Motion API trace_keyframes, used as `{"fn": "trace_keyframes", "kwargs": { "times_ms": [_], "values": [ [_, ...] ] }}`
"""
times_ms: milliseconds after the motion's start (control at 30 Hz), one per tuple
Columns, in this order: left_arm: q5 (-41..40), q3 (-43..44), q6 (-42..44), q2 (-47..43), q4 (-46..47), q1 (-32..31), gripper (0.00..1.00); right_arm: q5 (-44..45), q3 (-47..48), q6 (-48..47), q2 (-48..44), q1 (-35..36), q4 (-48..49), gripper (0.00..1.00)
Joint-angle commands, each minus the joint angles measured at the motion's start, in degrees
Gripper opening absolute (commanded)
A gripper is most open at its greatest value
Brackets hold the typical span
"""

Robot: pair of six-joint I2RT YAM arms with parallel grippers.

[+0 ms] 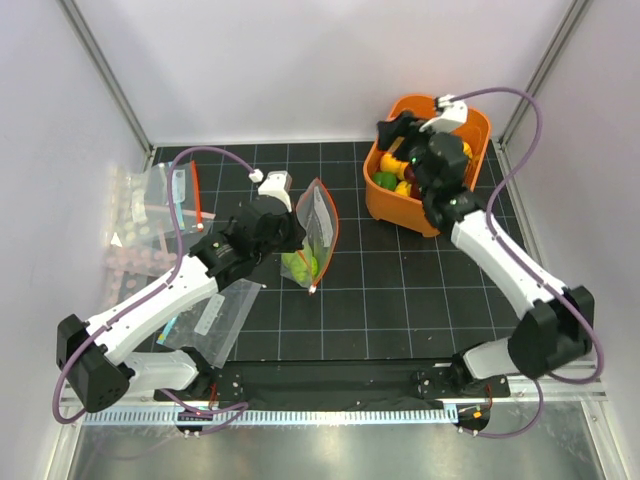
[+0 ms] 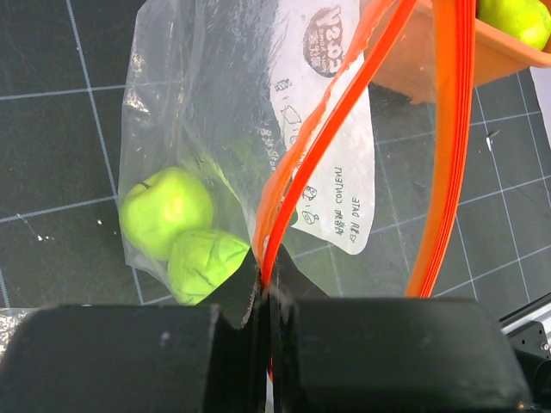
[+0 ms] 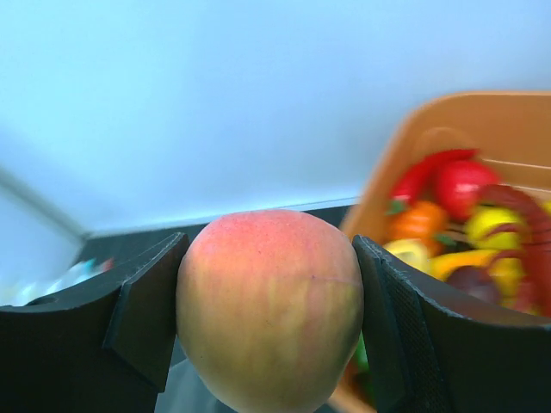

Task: Place the food in the zip-top bag and seal the zipper
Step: Pick up the fake fruit from the bin, then place the fake fruit in the zipper food storage bag.

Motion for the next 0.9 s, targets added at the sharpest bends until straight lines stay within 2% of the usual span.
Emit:
{"fn": "trace_keyframes", "kwargs": {
  "times_ms": [0, 267, 467, 567, 700, 767, 800, 867],
  "values": [
    [-0.6, 2.4, 1.0, -0.4, 1.0, -0.1, 0.0, 0.6, -2.7, -3.0, -6.4, 6.3, 4.4, 0.4],
    [-3.5, 2.9, 1.7, -0.3, 0.0, -0.1, 0.0, 3.5, -5.1, -5.0, -12.6, 24.0, -0.8, 0.36],
    [-2.2, 3.5, 1.8, 0.9, -0.3, -0.1, 0.0, 4.7, -14.9, -4.9, -19.7, 33.8, -0.8, 0.36],
    [-0.9, 3.7, 1.7, 0.9, -0.3, -0.1, 0.0, 3.9, -19.7, -4.9, -20.7, 34.0, 0.3, 0.36],
    [1.0, 3.2, 1.6, 0.7, 0.6, -0.1, 0.0, 4.4, -26.0, -4.4, -19.1, 34.0, 7.5, 0.36],
    [3.7, 3.1, 1.7, 0.8, 1.4, -0.1, 0.0, 1.4, -24.6, -4.3, -18.0, 34.0, 5.5, 0.36],
    [8.4, 3.1, 2.2, 0.8, 2.1, -0.1, 0.0, 1.4, -23.7, -4.3, -17.1, 34.2, 4.1, 0.36],
    [12.5, 3.1, 2.4, 1.2, 3.8, -0.2, 0.0, 3.2, -22.9, -4.3, -17.0, 34.3, 3.2, 0.36]
  ]
}}
